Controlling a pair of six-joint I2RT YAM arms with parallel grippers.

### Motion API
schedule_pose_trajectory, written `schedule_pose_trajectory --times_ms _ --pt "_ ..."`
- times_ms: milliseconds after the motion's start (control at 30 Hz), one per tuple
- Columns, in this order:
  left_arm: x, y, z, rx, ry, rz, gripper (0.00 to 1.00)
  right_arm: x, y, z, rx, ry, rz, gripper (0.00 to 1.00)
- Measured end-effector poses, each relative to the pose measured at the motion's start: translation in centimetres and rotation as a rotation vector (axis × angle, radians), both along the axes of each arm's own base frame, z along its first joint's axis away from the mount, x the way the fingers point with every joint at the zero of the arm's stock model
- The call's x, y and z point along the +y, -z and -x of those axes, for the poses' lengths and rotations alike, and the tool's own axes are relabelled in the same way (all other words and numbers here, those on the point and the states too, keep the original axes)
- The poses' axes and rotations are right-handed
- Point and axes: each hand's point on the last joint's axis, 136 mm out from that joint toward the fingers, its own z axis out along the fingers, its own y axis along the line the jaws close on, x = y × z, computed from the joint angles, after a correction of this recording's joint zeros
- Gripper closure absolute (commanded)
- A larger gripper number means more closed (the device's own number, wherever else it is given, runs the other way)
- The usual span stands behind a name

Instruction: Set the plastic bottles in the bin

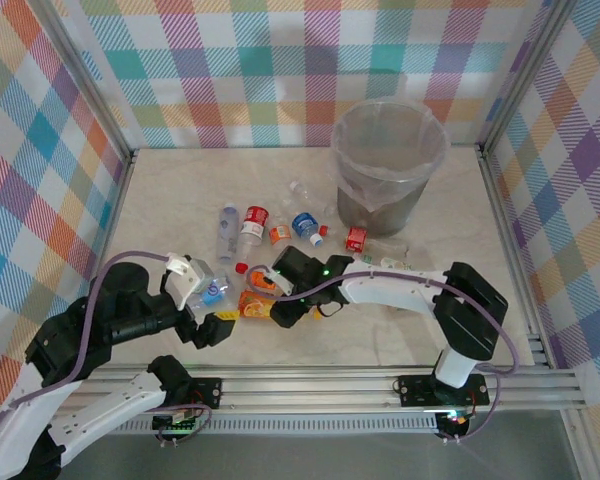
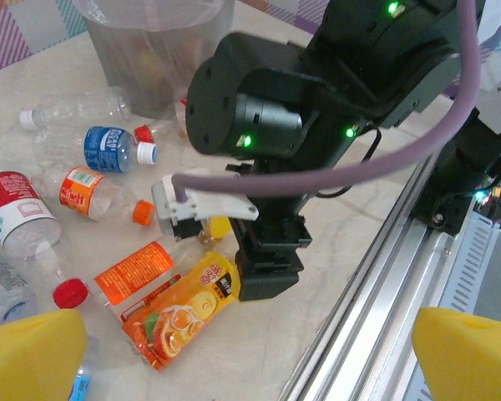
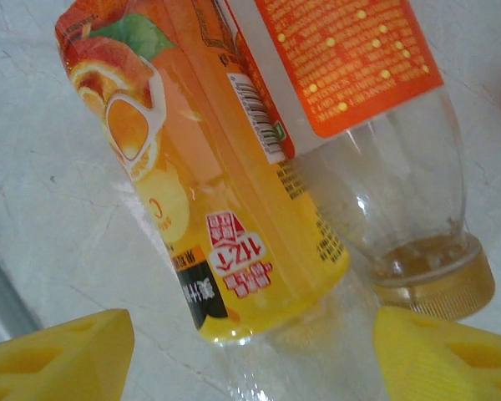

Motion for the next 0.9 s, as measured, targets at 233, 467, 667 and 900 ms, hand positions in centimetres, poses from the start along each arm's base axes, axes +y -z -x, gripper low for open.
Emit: schedule_pose_trajectory --times_ms 233,467,667,900 --pt "0.4 0.3 0.2 0.011 -0.023 0.019 0.00 0.4 1.2 0.3 -0.040 -0.043 0.087 0.25" --pt "0.3 0.8 0.0 0.017 -0.026 0.013 0.00 0.5 2.7 0.7 -0.024 -0.085 0.167 0.22" --pt "0.3 1.1 -0.1 0.020 -0.031 0.007 0.00 0.0 4.2 1.3 0.004 -0.110 0.225 0.22" --pt "-0.1 1.2 -0.5 0.015 -0.034 0.020 0.00 0.0 4.6 1.7 0.019 -0.120 0.238 0.29"
